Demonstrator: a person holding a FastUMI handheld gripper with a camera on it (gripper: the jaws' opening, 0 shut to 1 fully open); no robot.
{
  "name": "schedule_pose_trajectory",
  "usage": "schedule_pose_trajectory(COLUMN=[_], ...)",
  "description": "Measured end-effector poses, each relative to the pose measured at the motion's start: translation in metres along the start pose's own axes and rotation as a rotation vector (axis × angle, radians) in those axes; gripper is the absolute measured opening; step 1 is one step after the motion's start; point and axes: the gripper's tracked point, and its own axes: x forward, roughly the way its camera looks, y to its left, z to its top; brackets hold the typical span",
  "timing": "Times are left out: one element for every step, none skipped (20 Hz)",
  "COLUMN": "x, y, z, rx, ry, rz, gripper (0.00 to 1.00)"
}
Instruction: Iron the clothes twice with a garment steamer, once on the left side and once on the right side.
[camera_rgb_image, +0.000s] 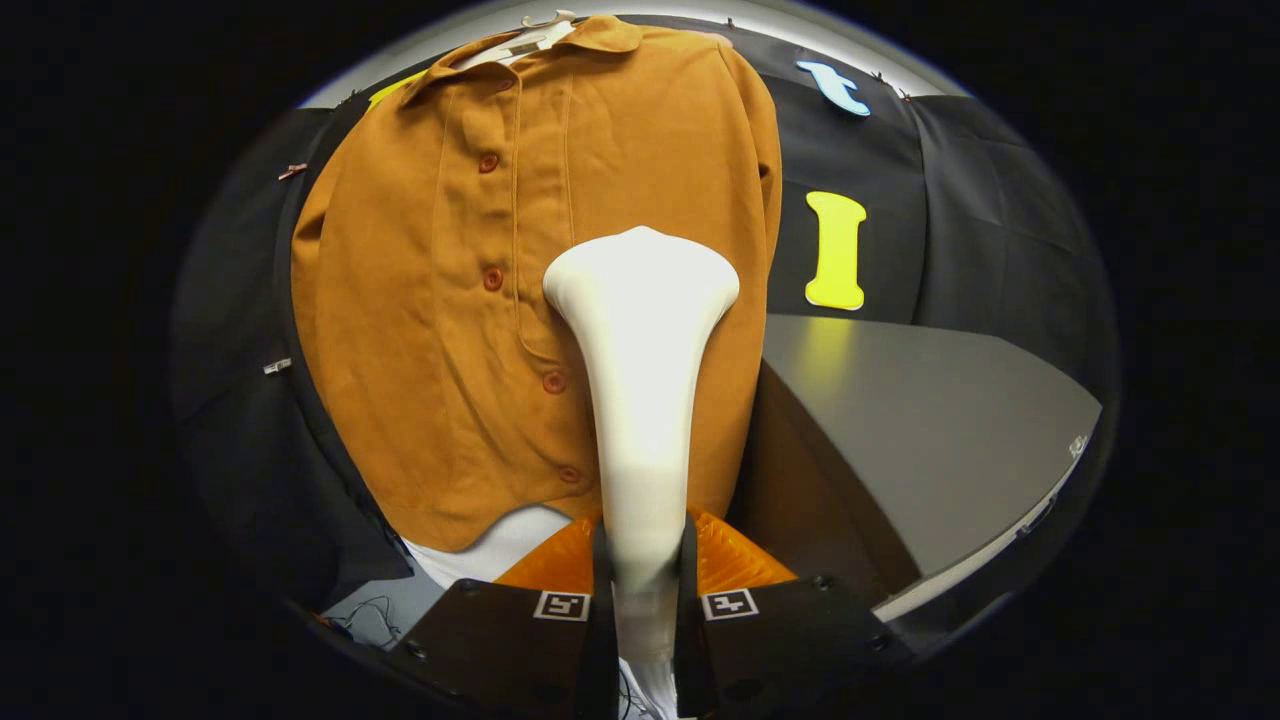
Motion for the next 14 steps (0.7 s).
schedule_pose_trajectory(x=[0.002, 0.000, 0.001, 0.001, 0.001, 0.002, 0.002, 0.000, -0.002, -0.006, -0.009, -0.014, -0.020, -0.029], y=[0.000, -0.001, -0.001, -0.002, -0.003, -0.004, -0.004, -0.004, -0.004, -0.006, -0.008, -0.011, -0.012, -0.013], z=[-0.008, -0.017, -0.025, -0.031, -0.039, -0.047, -0.057, -0.066, -0.077, -0.085, -0.093, -0.098, -0.101, -0.102], rx=[0.002, 0.002, -0.001, -0.002, 0.001, 0.006, 0.008, 0.008, 0.006, 0.002, -0.007, -0.005, 0.008, 0.020], ry=[0.009, 0.017, 0.024, 0.030, 0.038, 0.047, 0.060, 0.075, 0.090, 0.103, 0.113, 0.121, 0.125, 0.123], rz=[0.000, 0.001, 0.001, -0.001, -0.002, -0.002, -0.003, -0.004, -0.005, -0.008, -0.015, -0.019, -0.020, -0.019], gripper=[0.26, 0.26, 0.26, 0.25, 0.26, 0.26, 0.26, 0.26, 0.26, 0.26, 0.26, 0.26, 0.26, 0.26])
